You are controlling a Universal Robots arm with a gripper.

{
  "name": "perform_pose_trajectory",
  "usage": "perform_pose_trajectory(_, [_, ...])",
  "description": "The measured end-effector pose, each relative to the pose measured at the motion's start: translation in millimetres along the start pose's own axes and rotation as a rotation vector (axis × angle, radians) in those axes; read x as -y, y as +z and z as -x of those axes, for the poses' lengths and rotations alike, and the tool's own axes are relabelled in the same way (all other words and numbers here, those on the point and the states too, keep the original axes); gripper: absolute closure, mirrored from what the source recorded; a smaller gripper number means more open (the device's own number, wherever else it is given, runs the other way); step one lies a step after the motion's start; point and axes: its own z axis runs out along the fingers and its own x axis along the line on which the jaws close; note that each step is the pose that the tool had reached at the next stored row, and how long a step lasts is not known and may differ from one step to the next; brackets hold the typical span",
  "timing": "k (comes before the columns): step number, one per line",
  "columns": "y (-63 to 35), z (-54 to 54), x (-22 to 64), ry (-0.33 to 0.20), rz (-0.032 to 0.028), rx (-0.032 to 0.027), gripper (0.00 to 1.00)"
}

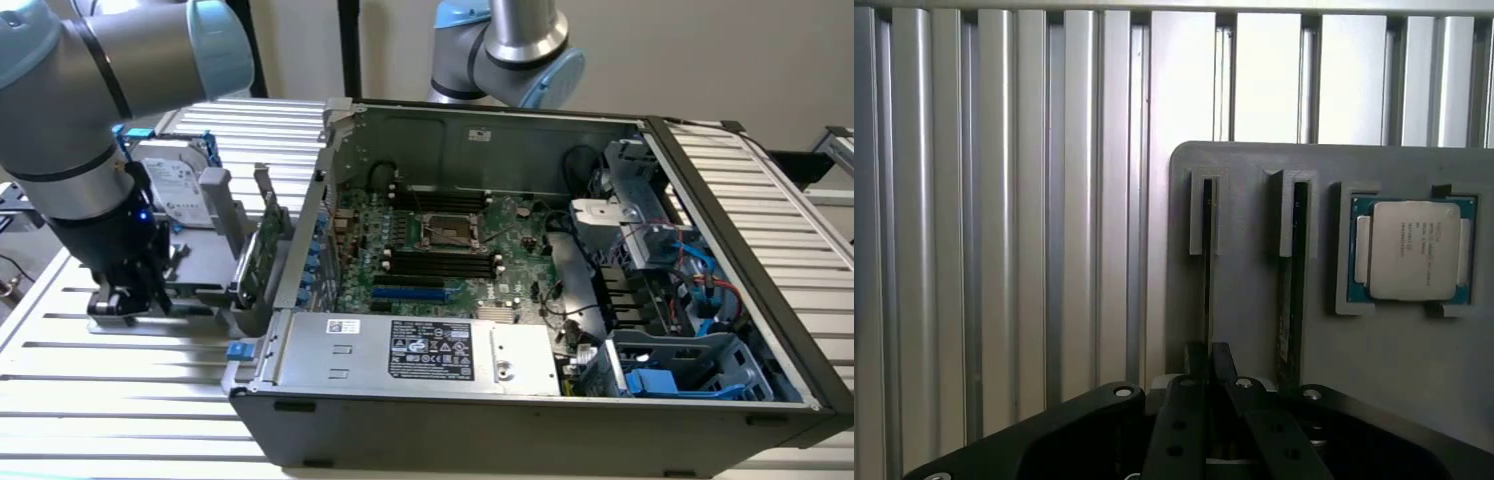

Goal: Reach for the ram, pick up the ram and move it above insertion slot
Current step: 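Pick up the ram and move it above insertion slot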

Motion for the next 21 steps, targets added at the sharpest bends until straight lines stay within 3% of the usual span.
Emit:
perform_pose_trajectory(13, [-24.7, -0.1, -0.7, -0.004, -0.0001, 0.0017, 0.87])
perform_pose_trajectory(21, [-58.1, -0.2, 1.7, -0.007, -0.0001, 0.0055, 0.87])
